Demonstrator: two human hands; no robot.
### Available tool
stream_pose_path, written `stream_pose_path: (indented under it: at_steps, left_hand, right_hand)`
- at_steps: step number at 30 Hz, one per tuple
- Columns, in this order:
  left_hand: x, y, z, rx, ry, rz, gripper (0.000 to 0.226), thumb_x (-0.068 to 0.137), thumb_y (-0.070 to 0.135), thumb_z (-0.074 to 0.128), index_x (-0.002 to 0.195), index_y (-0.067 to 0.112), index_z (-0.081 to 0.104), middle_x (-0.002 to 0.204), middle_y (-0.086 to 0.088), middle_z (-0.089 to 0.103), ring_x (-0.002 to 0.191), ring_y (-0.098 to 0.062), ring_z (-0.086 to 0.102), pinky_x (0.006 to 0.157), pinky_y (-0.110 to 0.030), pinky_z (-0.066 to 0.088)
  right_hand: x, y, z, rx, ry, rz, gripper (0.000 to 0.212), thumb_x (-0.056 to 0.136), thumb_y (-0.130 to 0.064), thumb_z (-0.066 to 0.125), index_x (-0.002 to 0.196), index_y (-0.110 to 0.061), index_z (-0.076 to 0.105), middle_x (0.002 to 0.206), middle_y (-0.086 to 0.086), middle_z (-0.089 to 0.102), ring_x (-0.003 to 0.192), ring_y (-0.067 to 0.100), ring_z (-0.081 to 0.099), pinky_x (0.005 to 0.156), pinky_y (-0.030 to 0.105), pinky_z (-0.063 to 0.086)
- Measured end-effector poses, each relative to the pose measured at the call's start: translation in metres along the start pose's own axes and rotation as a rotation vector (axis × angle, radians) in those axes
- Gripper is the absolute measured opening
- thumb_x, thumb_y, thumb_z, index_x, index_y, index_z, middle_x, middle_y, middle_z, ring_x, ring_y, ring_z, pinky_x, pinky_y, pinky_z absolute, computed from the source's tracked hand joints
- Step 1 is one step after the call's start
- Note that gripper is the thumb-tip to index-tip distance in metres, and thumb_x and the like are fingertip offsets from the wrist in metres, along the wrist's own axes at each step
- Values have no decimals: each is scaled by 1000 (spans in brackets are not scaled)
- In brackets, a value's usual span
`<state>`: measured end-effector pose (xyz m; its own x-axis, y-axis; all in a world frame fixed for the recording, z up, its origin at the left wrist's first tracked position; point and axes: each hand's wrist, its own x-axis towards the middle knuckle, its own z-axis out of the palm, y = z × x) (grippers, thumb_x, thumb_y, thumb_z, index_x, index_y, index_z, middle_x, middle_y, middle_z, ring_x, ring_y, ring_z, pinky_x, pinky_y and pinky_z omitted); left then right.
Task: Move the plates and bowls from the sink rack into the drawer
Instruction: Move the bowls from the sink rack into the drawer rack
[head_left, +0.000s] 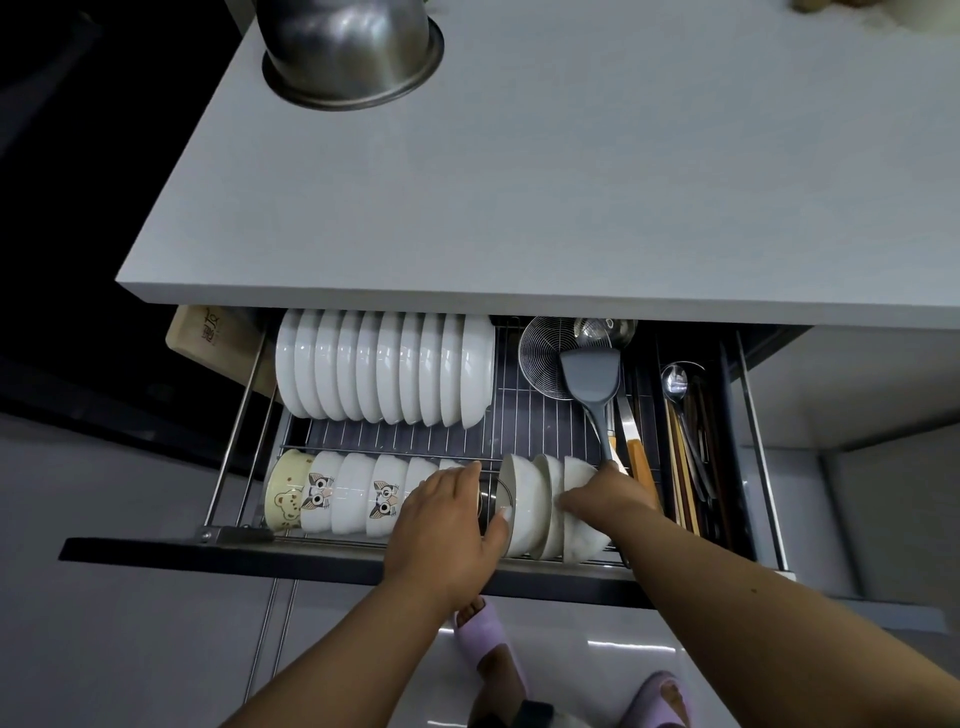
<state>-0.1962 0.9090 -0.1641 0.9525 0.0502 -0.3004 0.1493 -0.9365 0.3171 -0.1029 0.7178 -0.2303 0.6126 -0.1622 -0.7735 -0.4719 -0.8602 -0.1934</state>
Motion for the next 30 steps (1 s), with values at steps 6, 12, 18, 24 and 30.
stream_pose_path:
  at_steps: [6,12,18,24,30]
  left_hand:
    - [0,0,0,-6,-2,0,64,95,53,33,149,20,24,147,1,39,135,-16,32,112,-31,27]
    - [0,-1,1,-2,-7,-1,64,95,53,33,149,20,23,147,0,38,136,-16,32,113,-32,27]
    - [0,-1,0,1,0,7,64,95,52,34,149,20,24,146,1,39,135,-16,32,112,-31,27]
    - [3,-1,-1,12,24,36,64,92,53,29,147,19,29,144,1,41,134,-16,33,110,-29,25]
    - [12,-2,-2,9,94,75,75,82,55,18,137,13,45,135,-5,53,128,-21,43,109,-33,32]
  right_hand:
    - [7,2,-3,112,-72,32,59,78,-33,62,129,-10,44,100,6,54,91,24,55,79,33,51]
    - [10,-1,-6,123,-75,31,49,83,-27,61,125,-7,48,98,7,54,90,25,55,82,34,50]
    - [12,5,-7,153,-56,17,61,84,-39,63,131,-4,46,116,13,62,102,27,59,82,32,49]
    - [-2,0,-18,146,204,-106,70,86,-52,58,139,-10,39,137,12,45,110,28,56,83,33,48]
    - [-28,-8,-29,94,331,-318,68,88,-51,56,143,-15,37,143,9,41,121,23,51,84,29,44]
